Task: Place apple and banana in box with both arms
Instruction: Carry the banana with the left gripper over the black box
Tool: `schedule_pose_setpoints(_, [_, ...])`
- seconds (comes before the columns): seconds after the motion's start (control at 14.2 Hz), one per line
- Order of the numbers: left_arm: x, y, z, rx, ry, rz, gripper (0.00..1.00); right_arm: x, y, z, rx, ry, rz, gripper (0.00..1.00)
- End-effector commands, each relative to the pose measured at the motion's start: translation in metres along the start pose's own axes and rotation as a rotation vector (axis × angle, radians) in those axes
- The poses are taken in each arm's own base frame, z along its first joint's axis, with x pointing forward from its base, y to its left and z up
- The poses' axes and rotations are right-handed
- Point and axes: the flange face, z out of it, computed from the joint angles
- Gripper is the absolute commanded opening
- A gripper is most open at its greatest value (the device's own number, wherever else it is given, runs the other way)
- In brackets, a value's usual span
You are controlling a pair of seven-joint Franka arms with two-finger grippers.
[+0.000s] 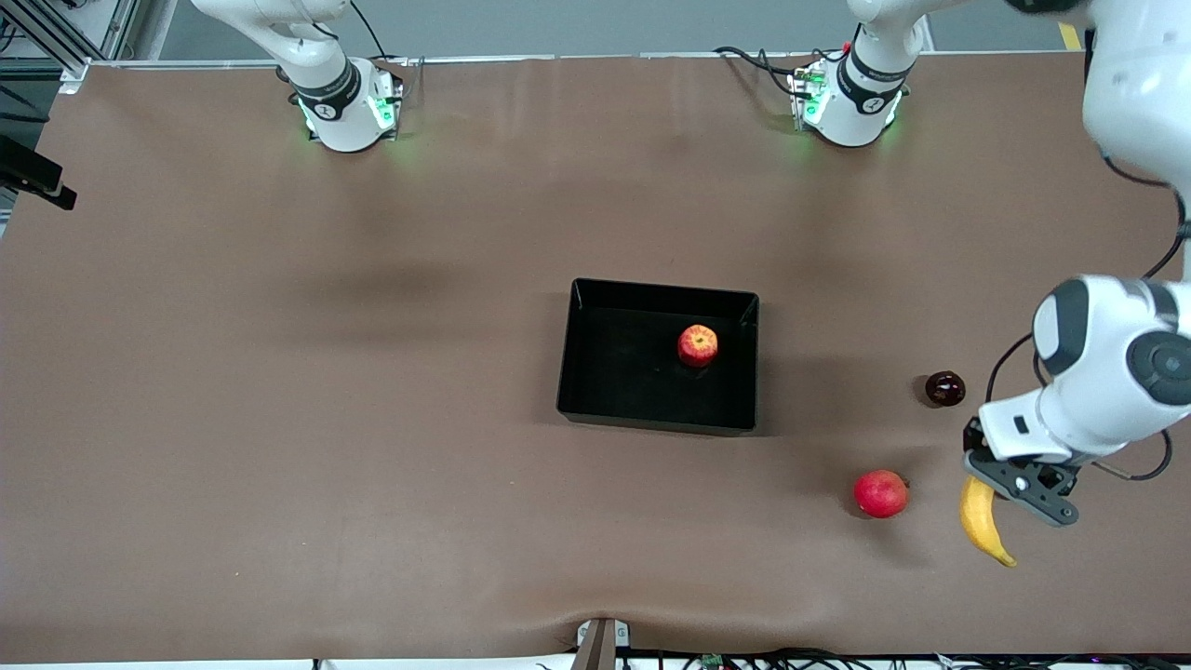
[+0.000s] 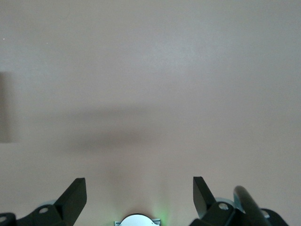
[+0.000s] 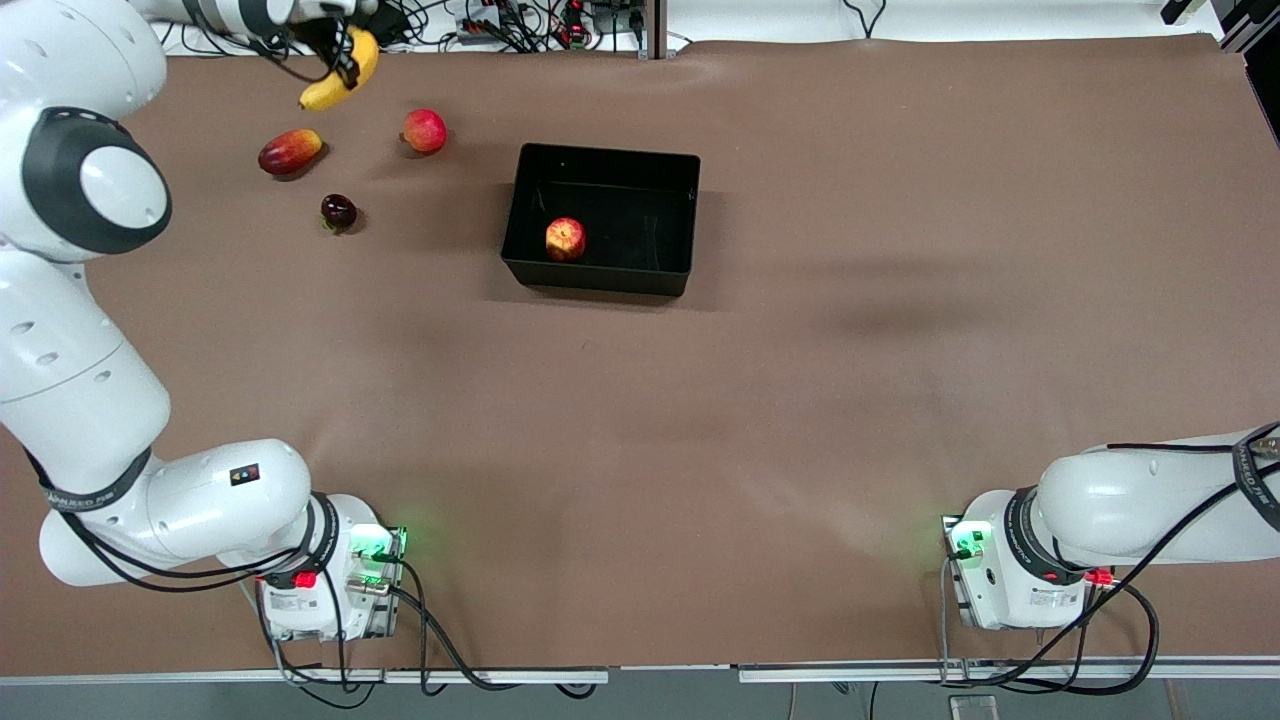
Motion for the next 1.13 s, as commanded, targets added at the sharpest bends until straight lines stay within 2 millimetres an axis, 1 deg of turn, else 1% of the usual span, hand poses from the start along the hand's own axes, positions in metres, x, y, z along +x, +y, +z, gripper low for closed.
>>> schedule_pose_setpoints(0.0, [0.02,0.054,-0.061,-0.031,-0.006,-0.074,0.0,-0.001,0.007,-0.001,0.014,-0.003,0.005,1.0])
schedule_pose_setpoints(0.07, [0.032,0.079,-0.076,-0.047,-0.009,-0.119,0.0,-0.001,0.008,-0.001,0.014,-0.004,0.007,1.0])
schedule_pose_setpoints(0.28, [0.068,0.162,-0.099,-0.117,-0.029,-0.265,0.0,-0.001,0.008,-0.001,0.014,-0.003,0.007,1.0])
schedule_pose_setpoints(0.42, [0.094,0.229,-0.108,-0.129,-0.034,-0.312,0.0,-0.001,0.009,-0.001,0.014,-0.004,0.008,1.0])
schedule_pose_setpoints(0.56, [0.113,0.291,-0.111,-0.133,-0.043,-0.367,0.0,-0.001,0.008,-0.001,0.014,-0.003,0.007,1.0])
schedule_pose_setpoints(0.7, [0.129,0.356,-0.088,-0.164,-0.079,-0.398,0.0,-0.001,0.009,-0.001,0.014,-0.004,0.008,1.0])
schedule_pose_setpoints(0.78, [0.136,0.387,-0.078,-0.145,-0.078,-0.376,0.0,-0.001,0.009,-0.001,0.014,-0.003,0.008,1.0])
schedule_pose_setpoints(0.85, [0.14,0.41,-0.065,-0.119,-0.076,-0.369,0.0,-0.001,0.009,-0.001,0.014,-0.004,0.008,1.0])
schedule_pose_setpoints(0.92, [0.144,0.422,-0.05,-0.109,-0.076,-0.393,0.0,-0.001,0.009,0.0,0.014,-0.006,0.008,1.0])
schedule_pose_setpoints(1.06, [0.152,0.458,-0.029,-0.125,-0.052,-0.412,0.0,-0.001,0.009,0.0,0.014,-0.006,0.008,1.0])
